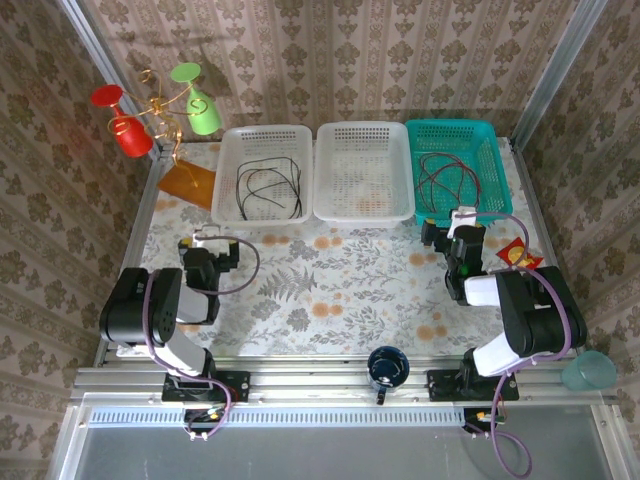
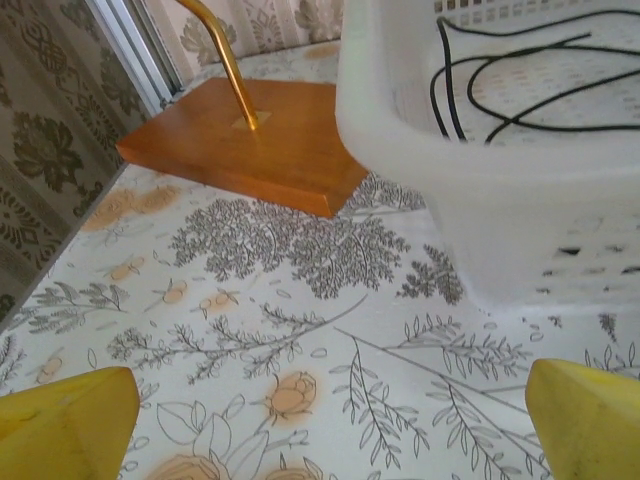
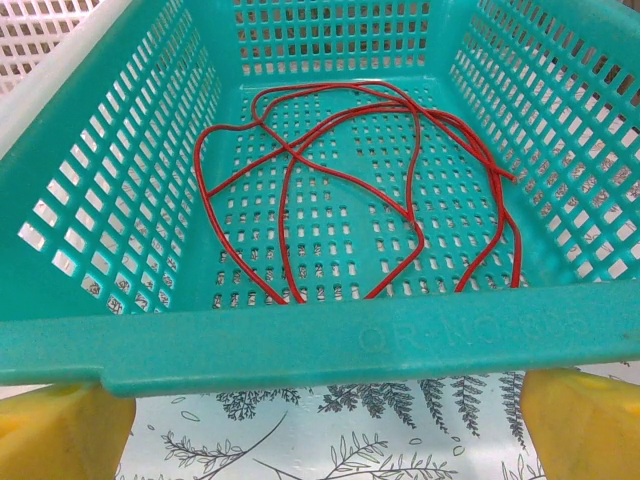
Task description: Untangle the cables
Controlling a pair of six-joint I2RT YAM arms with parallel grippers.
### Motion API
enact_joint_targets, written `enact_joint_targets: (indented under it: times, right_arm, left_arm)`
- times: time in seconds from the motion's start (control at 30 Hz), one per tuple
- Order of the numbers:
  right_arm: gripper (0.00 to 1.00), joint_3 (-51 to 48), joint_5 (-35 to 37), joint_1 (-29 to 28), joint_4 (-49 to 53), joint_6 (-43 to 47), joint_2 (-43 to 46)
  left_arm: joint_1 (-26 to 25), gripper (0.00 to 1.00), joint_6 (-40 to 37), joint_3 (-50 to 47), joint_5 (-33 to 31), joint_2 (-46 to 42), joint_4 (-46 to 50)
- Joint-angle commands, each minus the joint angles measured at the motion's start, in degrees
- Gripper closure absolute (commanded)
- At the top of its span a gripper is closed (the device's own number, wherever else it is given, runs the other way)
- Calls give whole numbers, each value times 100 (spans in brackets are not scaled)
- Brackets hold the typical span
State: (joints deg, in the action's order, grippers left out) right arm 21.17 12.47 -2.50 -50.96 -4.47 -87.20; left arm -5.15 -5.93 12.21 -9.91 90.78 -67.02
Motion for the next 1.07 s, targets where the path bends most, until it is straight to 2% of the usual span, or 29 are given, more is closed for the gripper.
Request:
enact_joint_targets:
  times: [0.0,0.17,0.33,0.4,0.6,1.03]
  right_arm:
    - [0,98,105,13,-17,52,-43]
    - [0,98,101,13,-4,52,-43]
    - [0,98,101,12,-10,51,-43]
    - [0,98,101,13,-5,52,-43]
    - [0,103,104,13,-10,53,-43]
    - [0,101,77,17,-12,51,-43]
  left_arm:
    - [49,0,48,211,85,-43,-267]
    - [49,0,45,291,114,-62,-100]
    - [84,0,-228,356,921,-112,116]
    - [105,0,-213,481,1031,-153,450]
    - [324,0,183,1025,723,-164,1463]
    - [428,0,277,994,798,-175,1421]
